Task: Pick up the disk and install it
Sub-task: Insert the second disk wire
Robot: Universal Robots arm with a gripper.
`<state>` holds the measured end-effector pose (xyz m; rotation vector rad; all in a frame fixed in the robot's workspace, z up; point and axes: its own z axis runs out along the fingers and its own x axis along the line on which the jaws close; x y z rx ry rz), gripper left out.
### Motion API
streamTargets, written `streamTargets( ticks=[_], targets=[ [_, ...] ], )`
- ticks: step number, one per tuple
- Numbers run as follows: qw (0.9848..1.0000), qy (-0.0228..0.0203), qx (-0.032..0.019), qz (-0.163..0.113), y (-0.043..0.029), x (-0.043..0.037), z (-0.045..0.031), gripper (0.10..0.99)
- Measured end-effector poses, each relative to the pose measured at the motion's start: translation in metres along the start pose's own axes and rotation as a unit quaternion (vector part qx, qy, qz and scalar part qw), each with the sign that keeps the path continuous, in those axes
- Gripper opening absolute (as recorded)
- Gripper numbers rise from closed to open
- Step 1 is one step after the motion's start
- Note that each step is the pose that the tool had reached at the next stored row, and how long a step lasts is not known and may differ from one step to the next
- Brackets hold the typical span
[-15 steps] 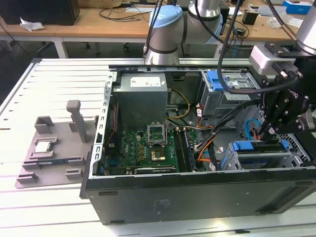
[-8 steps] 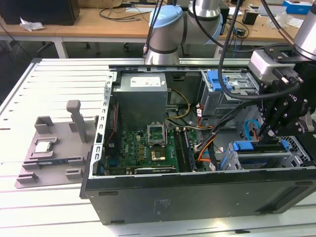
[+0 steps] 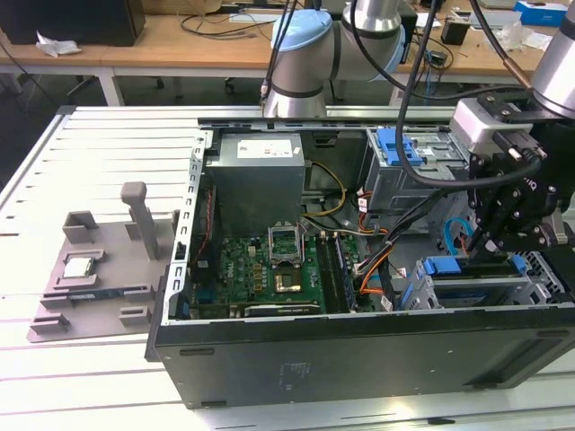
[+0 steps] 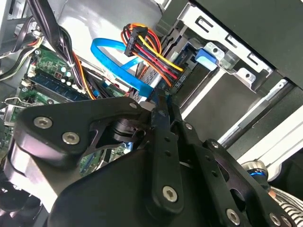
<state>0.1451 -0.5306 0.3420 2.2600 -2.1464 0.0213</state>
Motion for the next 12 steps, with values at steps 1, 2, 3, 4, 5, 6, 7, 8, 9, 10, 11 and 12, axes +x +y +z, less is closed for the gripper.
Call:
streamTargets(
  ticks=[1, 2, 3, 4, 5, 6, 7, 8, 9, 10, 11, 12],
  targets=[
    [1.0000, -0.0001, 0.0003, 0.000, 0.0000, 0.0000, -0.0004, 0.161],
    [1.0000, -0.0006, 0.0006, 0.000, 0.0001, 0.0000, -0.0017, 0.161],
    [1.0000, -0.0005, 0.0009, 0.000, 0.0000, 0.0000, -0.0033, 0.161],
    [1.0000, 0.0000, 0.0010, 0.000, 0.0000, 0.0001, -0.0049, 0.161],
    [1.0000, 0.0000, 0.0010, 0.000, 0.0001, 0.0004, -0.0049, 0.161],
    [1.0000, 0.0001, 0.0010, 0.000, 0.0002, 0.0033, -0.0049, 0.161],
    [1.0000, 0.0000, 0.0010, 0.000, 0.0003, 0.0043, -0.0048, 0.161],
    [1.0000, 0.0000, 0.0010, 0.000, 0.0003, 0.0043, -0.0048, 0.161],
    [1.0000, 0.0000, 0.0010, 0.000, 0.0003, 0.0043, -0.0048, 0.161],
    [1.0000, 0.0001, 0.0010, 0.000, 0.0003, 0.0044, -0.0049, 0.161],
    [1.0000, 0.0002, 0.0011, 0.000, 0.0003, 0.0045, -0.0060, 0.161],
    [1.0000, 0.0000, 0.0011, 0.000, 0.0003, 0.0045, -0.0078, 0.161]
  ],
)
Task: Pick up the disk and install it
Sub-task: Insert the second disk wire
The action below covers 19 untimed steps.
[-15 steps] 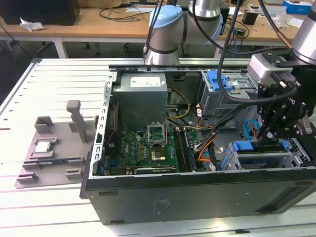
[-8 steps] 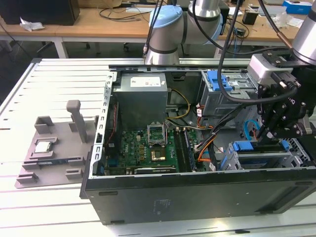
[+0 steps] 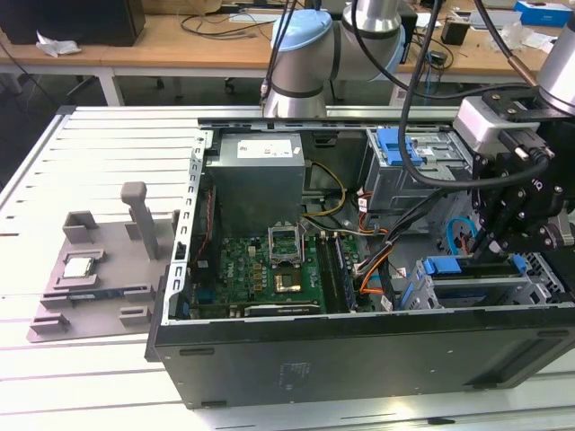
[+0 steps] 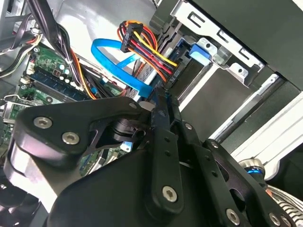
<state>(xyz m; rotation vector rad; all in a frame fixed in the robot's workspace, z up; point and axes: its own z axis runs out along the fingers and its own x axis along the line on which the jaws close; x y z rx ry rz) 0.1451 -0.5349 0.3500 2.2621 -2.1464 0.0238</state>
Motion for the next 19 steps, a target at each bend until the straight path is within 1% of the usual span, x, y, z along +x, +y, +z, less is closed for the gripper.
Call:
streamTargets(
  ticks=[6, 10, 14, 16, 19],
  targets=[
    [1.0000, 0.0000, -0.0002, 0.000, 0.0001, 0.0025, 0.0009, 0.161],
    [1.0000, 0.0000, -0.0002, 0.000, 0.0001, 0.0027, 0.0013, 0.161],
    [1.0000, -0.0007, -0.0005, -0.001, 0.0001, 0.0027, 0.0047, 0.161],
    [1.0000, -0.0017, -0.0004, -0.001, 0.0001, 0.0025, 0.0055, 0.161],
    [1.0000, -0.0021, -0.0003, -0.004, 0.0001, 0.0019, 0.0068, 0.161]
  ],
)
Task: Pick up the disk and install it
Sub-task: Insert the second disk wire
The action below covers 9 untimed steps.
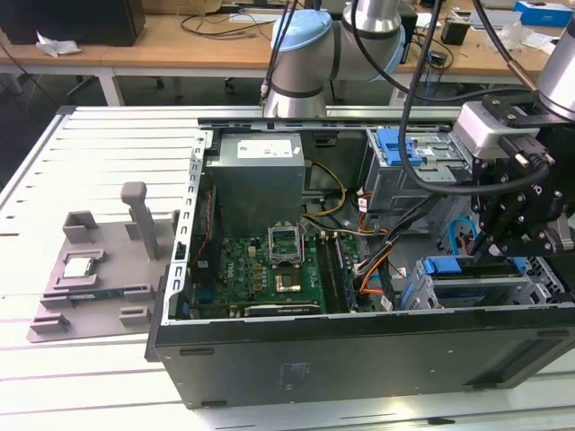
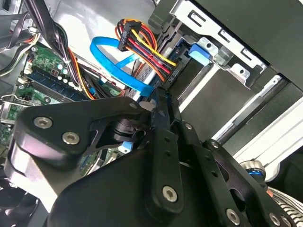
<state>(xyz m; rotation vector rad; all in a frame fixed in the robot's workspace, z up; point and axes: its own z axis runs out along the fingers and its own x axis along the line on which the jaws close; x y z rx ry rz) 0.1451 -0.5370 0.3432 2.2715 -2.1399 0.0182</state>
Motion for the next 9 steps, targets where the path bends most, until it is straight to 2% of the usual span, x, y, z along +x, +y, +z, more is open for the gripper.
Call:
streamTargets(
  ticks=[9],
  targets=[
    [1.0000, 0.0000, 0.0001, -0.006, -0.0003, -0.0053, 0.0025, 0.161]
  ],
)
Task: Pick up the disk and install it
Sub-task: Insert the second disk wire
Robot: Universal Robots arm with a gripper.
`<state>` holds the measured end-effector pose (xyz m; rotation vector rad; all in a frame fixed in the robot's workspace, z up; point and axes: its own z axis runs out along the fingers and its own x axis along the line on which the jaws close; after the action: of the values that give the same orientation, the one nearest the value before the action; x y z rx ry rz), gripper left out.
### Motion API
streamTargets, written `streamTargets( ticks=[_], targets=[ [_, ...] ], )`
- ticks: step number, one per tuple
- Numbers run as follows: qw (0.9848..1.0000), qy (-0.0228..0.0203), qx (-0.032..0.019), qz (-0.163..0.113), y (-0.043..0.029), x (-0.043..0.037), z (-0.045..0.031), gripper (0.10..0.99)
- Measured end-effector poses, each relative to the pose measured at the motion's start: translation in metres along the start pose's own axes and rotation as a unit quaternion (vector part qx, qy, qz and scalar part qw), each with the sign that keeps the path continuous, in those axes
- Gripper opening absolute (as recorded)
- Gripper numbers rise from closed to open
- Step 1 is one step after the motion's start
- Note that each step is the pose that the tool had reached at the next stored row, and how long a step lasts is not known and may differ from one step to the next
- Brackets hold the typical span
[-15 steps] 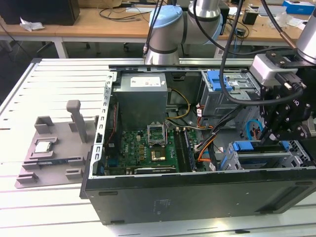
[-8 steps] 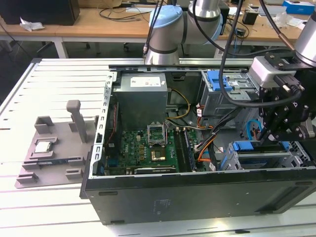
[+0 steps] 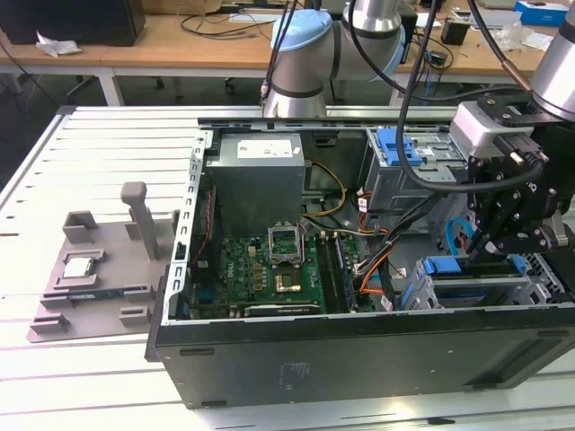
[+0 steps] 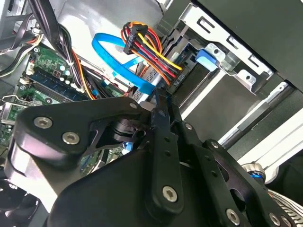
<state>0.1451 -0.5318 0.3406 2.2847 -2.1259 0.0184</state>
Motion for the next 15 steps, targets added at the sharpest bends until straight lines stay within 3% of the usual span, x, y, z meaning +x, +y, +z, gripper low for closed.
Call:
streamTargets(
  ticks=[4, 7, 8, 10, 11, 13, 15],
  targets=[
    [1.0000, -0.0009, 0.0001, 0.000, -0.0001, -0.0002, 0.0005, 0.161],
    [1.0000, 0.0001, 0.0000, 0.000, 0.0000, 0.0000, -0.0001, 0.235],
    [1.0000, 0.0005, 0.0000, 0.000, 0.0000, 0.0000, -0.0024, 0.235],
    [1.0000, 0.0029, -0.0002, -0.001, 0.0000, -0.0022, -0.0174, 0.235],
    [1.0000, 0.0028, -0.0002, -0.001, -0.0001, -0.0032, -0.0179, 0.224],
    [1.0000, 0.0022, -0.0029, -0.002, -0.0009, -0.0033, -0.0167, 0.106],
    [1.0000, 0.0020, -0.0070, -0.004, -0.0034, -0.0031, -0.0150, 0.106]
  ],
)
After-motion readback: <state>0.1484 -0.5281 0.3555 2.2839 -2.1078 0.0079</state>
